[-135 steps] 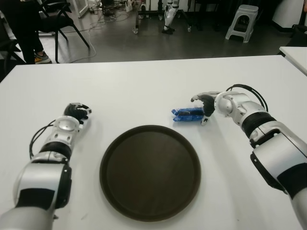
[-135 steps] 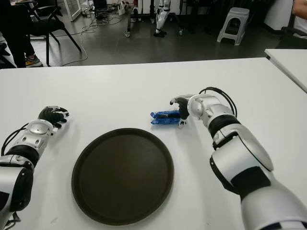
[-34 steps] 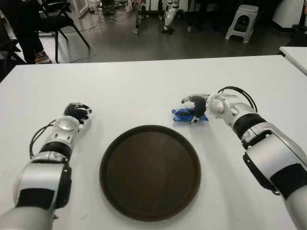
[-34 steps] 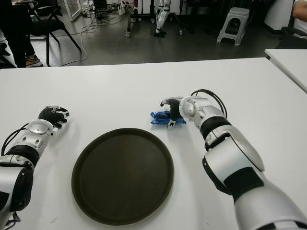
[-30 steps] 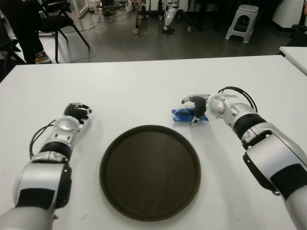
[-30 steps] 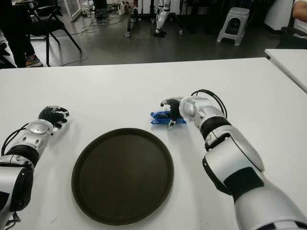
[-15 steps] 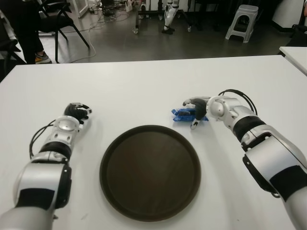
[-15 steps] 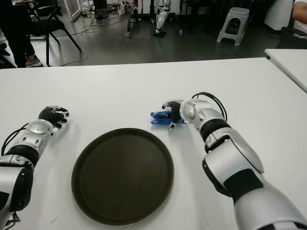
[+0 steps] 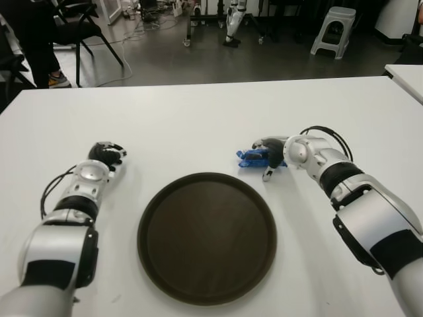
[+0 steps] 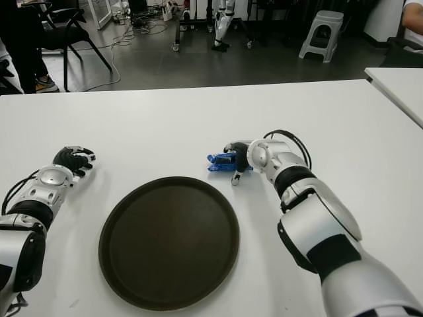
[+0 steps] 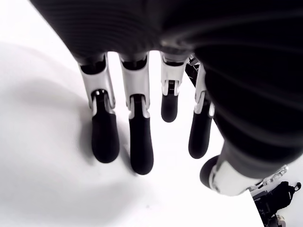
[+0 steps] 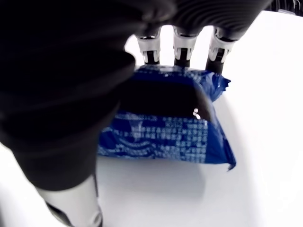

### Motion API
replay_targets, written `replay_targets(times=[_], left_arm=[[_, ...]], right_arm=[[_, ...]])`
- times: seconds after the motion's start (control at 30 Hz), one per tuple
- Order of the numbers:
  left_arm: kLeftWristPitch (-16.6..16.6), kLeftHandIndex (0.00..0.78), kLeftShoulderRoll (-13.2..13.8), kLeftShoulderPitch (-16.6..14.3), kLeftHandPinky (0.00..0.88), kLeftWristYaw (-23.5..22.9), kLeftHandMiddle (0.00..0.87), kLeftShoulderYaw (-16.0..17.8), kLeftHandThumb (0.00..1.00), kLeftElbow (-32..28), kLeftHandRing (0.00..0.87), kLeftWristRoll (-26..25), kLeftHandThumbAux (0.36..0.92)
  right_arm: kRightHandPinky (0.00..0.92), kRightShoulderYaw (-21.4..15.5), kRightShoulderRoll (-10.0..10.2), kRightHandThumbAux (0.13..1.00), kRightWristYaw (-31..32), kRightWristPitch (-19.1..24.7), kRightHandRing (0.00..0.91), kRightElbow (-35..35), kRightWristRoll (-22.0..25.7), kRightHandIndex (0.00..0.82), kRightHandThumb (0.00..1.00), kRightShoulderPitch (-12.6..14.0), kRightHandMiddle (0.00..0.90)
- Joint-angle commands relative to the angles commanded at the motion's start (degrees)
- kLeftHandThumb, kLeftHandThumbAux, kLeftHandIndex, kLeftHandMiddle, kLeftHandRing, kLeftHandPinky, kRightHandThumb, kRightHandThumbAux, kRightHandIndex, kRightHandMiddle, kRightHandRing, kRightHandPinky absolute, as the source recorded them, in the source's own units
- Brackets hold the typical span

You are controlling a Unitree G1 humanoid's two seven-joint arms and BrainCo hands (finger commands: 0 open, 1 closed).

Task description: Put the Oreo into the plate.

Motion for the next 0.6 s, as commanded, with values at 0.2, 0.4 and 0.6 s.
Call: replay_targets(times=[0.2,0.4,0.6], left_arm=[[-0.01,0.397,-0.02,0.03,0.154,-0.21,0.137,0.39,0.671,-0.04,0.161,-0.37,0.731],[0.56,0.397,0.06,-0.14,0.144,-0.32,0.127,0.09,0.669,0.0,0.153,-0.07,0.731],[-0.04,0.397,0.08,0.06,0.136,-0.04,0.125,0.02,0.67,-0.1,0.146,0.0,0.732]], right_arm=[[0.0,0.21,0.21,0.86,-0.36,0.67,0.017,0.45,-0.35,0.058,0.0,0.25,0.022],[0.0,0.0,0.33,0.854,-0.26,0.96,0.019,0.48,-0.12,0.06,0.0,0.38,0.025],[0.0,-0.4,0.39,0.861,-0.38,0.89,0.032,0.42,0.1,0.068,0.0,0.53,0.036]])
